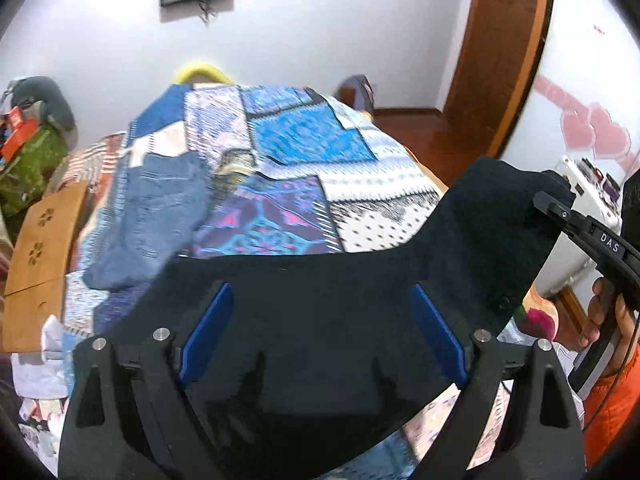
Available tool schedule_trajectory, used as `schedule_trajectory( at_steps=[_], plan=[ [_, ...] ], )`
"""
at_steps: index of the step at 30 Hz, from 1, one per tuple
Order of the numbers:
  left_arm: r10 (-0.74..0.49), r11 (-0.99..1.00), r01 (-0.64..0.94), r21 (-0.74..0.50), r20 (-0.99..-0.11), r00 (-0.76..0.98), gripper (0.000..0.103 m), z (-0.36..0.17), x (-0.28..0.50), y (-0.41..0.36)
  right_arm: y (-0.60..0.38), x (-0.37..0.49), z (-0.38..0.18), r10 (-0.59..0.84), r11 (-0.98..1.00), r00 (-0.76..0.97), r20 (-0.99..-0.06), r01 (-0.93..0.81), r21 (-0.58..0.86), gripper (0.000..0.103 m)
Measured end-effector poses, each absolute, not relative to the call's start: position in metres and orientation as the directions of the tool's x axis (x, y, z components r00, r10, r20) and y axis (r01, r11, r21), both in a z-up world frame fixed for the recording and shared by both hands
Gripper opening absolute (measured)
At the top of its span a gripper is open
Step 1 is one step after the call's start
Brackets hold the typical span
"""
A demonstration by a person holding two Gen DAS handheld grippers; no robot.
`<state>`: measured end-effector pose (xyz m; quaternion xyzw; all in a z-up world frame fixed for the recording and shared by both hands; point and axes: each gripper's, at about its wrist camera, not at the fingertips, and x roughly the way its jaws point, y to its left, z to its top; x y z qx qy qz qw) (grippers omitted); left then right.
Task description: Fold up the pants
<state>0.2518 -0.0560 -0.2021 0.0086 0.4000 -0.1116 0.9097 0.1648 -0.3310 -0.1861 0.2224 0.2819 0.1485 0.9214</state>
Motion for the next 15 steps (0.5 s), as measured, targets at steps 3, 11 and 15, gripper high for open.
schedule_trajectory(
  at_steps=[3,11,15],
  plan=[
    [-0.191,0.979,0.187,-0.086,-0.711,0.677,0.091,-0.195,0.243,-0.034,-0.307,0.170,-0.176,0.435,0.849,0.788,-0.436,-0.197,0.491,0.007],
    [-0.150,0.988,0.094,-0.119,-0.677,0.720,0.091,-0.186,0.223,0.025,-0.233,0.182,-0.178,0.552,0.812,0.704,-0.446,-0.333,0.480,0.007],
    [-0.130,0.989,0.045,-0.142,-0.679,0.723,0.091,-0.189,0.218,0.048,-0.195,0.183,-0.205,0.612,0.785,0.604,-0.510,-0.392,0.479,0.007]
  ],
)
